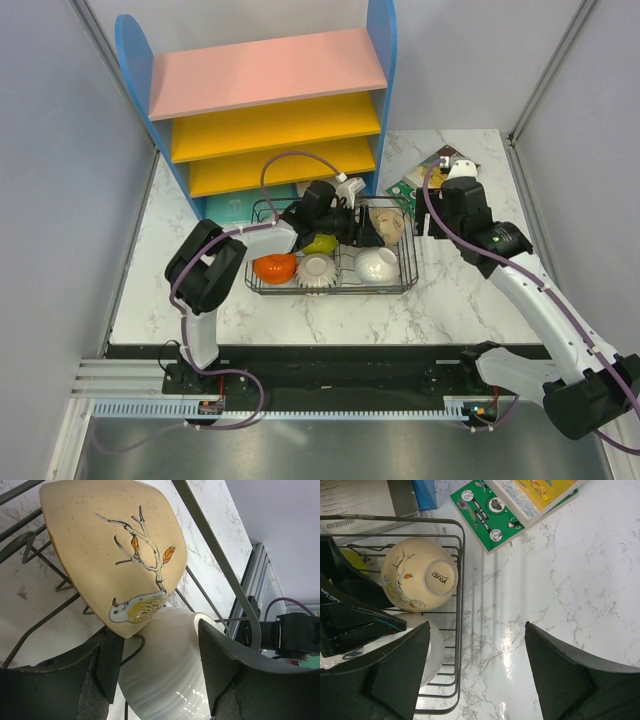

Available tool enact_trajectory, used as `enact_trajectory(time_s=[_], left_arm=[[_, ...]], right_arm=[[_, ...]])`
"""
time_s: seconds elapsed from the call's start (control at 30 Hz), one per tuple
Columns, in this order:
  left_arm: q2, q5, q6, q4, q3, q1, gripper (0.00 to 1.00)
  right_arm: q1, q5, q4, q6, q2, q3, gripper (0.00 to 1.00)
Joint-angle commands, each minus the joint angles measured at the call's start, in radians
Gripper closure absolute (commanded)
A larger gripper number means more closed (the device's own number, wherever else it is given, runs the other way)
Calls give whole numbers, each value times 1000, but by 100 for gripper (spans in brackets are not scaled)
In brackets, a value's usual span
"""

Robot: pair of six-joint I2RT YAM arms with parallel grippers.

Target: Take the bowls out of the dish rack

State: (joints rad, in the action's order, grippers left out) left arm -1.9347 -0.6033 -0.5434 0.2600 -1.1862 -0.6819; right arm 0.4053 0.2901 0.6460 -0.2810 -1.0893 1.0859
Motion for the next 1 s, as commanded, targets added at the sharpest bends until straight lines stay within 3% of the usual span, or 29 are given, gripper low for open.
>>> enact_trajectory(time_s=[0.0, 0.4, 0.5, 0.67, 0.97], left_arm=[[48, 11, -27, 111, 14, 2, 34], [39, -29, -36, 113, -15, 8, 35], [31, -47, -55, 137, -18, 8, 40], [31, -68, -90, 162, -27, 7, 56], [-16, -81, -86, 116, -69, 7, 53]], right_arm=[[-8, 15, 1, 9, 32, -21, 16], [-6, 3, 1, 0, 19, -17, 16], [-8, 4, 0, 3, 19, -17, 16], [-8, 3, -2, 2, 12, -18, 16], [-8, -2, 0, 3, 8, -23, 16]])
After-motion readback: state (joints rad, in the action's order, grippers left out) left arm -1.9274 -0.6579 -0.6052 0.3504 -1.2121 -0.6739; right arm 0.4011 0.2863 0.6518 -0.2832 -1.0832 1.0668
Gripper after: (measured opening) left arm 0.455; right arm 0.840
